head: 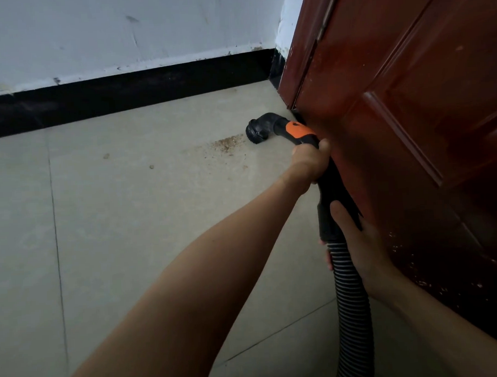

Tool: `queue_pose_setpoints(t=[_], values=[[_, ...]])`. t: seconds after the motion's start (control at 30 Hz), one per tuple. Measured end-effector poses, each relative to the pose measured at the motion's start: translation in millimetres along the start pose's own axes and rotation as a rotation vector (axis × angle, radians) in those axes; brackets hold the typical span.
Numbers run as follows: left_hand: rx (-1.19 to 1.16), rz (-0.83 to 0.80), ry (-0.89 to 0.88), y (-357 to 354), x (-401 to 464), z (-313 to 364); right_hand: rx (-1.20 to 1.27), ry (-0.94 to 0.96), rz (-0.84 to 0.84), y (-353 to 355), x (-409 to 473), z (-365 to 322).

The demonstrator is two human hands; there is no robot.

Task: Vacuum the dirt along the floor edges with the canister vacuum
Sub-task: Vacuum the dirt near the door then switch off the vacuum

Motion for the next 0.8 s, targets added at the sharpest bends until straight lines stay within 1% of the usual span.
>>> queue_pose_setpoints(t=[0.23, 0.8], values=[[0.016, 0.003, -0.003, 9, -7, -2, -0.040, 0.001, -0.022, -6, -7, -5], [-0.057, 0.094, 0.030, 43, -26, -10, -0.097, 0.002, -0.102, -28, -20, -10]])
Point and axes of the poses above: each hand's wrist, its own x-axis towards the middle knuckle, its own y-axis out of the back of the hand, z = x × y, the point moved 3 cm from there along x, towards the middle knuckle, and after that the axes turned 11 degrees about -y, right-handed, at the moved point
